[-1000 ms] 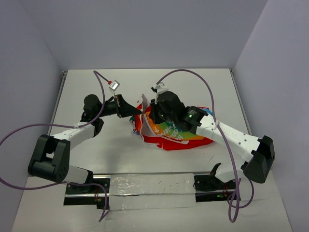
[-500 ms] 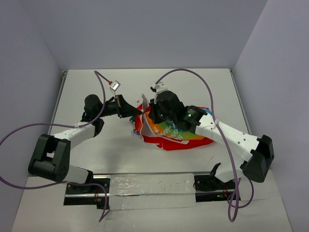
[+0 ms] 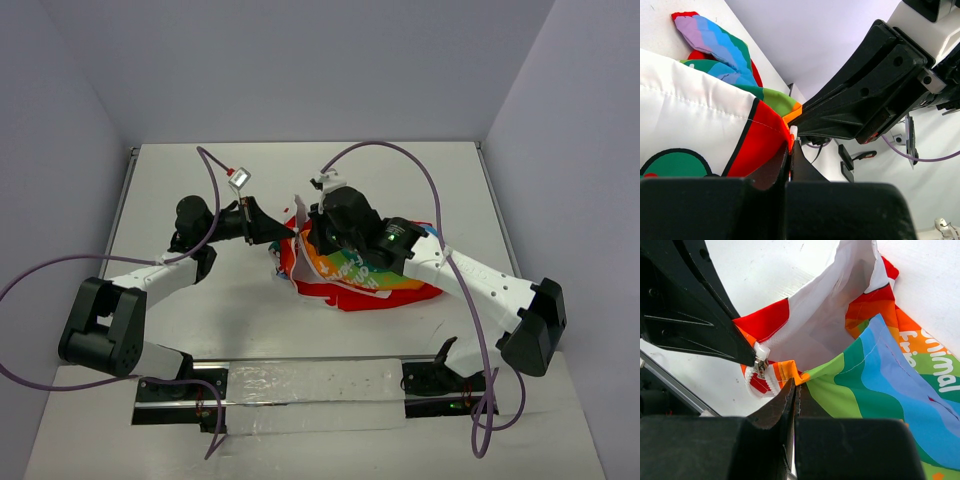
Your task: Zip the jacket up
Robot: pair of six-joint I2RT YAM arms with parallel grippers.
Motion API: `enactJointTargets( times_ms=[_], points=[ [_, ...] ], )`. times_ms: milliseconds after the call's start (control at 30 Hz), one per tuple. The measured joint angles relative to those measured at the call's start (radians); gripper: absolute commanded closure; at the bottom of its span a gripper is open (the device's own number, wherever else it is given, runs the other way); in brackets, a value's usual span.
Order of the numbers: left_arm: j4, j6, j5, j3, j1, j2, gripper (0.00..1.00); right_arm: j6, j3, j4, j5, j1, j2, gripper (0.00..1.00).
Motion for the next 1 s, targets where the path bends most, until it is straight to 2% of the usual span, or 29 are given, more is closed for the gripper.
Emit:
enactJointTargets(
  times_ms=[1000],
  points=[
    [-0.024, 0.017, -0.021, -0.002, -0.007, 0.000, 1.00, 0.008, 0.020, -0.003, 0.026, 0.001, 0.000, 1.00]
  ],
)
